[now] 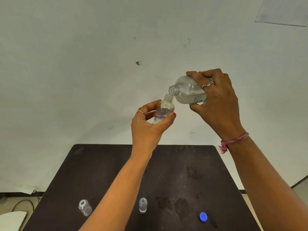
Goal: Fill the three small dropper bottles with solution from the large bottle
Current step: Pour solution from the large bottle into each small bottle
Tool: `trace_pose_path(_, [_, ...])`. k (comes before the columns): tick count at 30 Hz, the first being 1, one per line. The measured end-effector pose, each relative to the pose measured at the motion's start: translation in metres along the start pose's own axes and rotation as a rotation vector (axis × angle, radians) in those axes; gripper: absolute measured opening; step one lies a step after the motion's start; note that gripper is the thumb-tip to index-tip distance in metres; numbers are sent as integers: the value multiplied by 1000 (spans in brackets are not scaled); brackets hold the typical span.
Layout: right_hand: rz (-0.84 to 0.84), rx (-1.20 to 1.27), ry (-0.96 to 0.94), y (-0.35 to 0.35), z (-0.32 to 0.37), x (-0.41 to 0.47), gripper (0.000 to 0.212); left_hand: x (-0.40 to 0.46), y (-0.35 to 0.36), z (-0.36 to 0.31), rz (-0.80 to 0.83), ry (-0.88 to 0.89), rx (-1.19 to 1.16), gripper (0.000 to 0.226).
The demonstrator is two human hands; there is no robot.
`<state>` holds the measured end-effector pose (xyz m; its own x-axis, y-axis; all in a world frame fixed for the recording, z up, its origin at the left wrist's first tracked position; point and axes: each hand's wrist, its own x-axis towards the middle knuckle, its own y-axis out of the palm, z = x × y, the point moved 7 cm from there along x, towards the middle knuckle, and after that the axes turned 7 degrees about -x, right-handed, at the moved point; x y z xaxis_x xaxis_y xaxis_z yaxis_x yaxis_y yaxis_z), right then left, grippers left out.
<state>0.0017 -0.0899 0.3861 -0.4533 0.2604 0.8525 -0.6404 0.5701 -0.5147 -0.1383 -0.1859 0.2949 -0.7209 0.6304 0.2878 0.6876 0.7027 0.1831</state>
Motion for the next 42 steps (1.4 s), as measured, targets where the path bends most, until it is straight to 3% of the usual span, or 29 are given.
trace_pose_path(42, [15,7,2,-7,4,-1,73,-5,-1,-2,7,1,-11,50])
